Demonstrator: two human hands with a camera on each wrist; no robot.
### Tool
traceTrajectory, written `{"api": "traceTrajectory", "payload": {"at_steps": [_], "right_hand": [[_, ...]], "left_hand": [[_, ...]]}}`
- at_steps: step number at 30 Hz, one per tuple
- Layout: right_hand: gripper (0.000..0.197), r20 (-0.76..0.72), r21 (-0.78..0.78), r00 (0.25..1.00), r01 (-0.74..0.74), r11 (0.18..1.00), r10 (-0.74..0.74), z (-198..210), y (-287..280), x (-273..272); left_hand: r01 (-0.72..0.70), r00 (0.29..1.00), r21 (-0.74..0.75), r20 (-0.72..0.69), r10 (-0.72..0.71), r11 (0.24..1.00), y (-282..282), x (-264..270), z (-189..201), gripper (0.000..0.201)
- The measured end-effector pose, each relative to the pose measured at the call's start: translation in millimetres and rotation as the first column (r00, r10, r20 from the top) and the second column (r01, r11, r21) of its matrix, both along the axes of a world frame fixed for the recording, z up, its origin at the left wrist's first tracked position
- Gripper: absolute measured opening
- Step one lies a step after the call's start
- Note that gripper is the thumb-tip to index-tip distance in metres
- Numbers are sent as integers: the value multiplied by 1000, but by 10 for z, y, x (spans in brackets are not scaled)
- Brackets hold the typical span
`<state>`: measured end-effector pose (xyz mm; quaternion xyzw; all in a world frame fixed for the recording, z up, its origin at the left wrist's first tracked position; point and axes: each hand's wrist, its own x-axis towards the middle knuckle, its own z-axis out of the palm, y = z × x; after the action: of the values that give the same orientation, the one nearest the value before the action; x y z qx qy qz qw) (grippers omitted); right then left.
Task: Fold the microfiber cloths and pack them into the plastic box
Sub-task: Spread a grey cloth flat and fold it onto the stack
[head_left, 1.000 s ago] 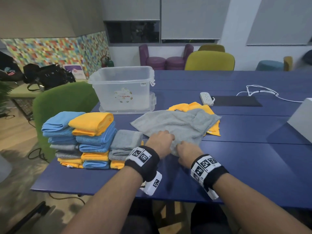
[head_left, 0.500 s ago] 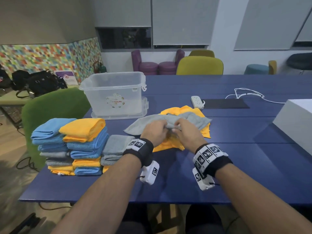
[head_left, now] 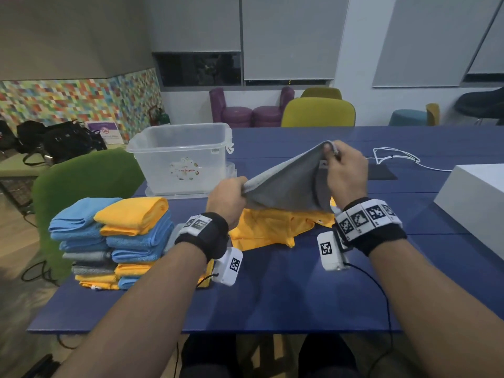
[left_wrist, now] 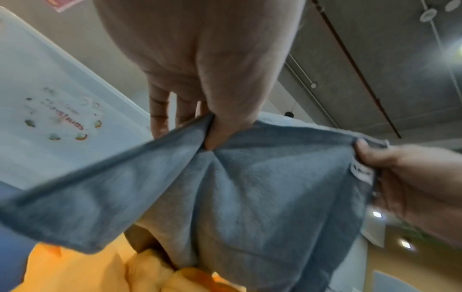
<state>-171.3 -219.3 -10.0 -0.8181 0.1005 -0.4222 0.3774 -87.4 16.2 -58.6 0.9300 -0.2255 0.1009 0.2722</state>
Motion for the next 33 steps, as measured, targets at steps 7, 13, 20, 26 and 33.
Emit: {"api": "traceTrajectory", "payload": {"at_steps": [7, 13, 20, 26, 33], "right_hand": [[41, 32, 168, 990, 129, 977, -136, 93, -418, -35], [43, 146, 207, 970, 161, 965, -193, 275, -547, -115], [39, 241, 204, 950, 150, 968, -198, 540, -502, -137], [32, 258, 183, 948, 139, 973, -185, 529, -632, -65], [34, 155, 160, 956, 226, 961, -250, 324, -801, -94]], "left_hand": [[59, 998, -575, 19, -59, 816, 408, 76, 247, 26], [119, 982, -898, 45, -181, 424, 598, -101, 744, 4], [152, 978, -944, 100, -186, 293, 609, -108, 1162, 20], [85, 985, -929, 25, -170, 359, 611, 57, 1079, 20], [80, 975, -842, -46, -219, 533, 623, 158, 819, 23]]}}
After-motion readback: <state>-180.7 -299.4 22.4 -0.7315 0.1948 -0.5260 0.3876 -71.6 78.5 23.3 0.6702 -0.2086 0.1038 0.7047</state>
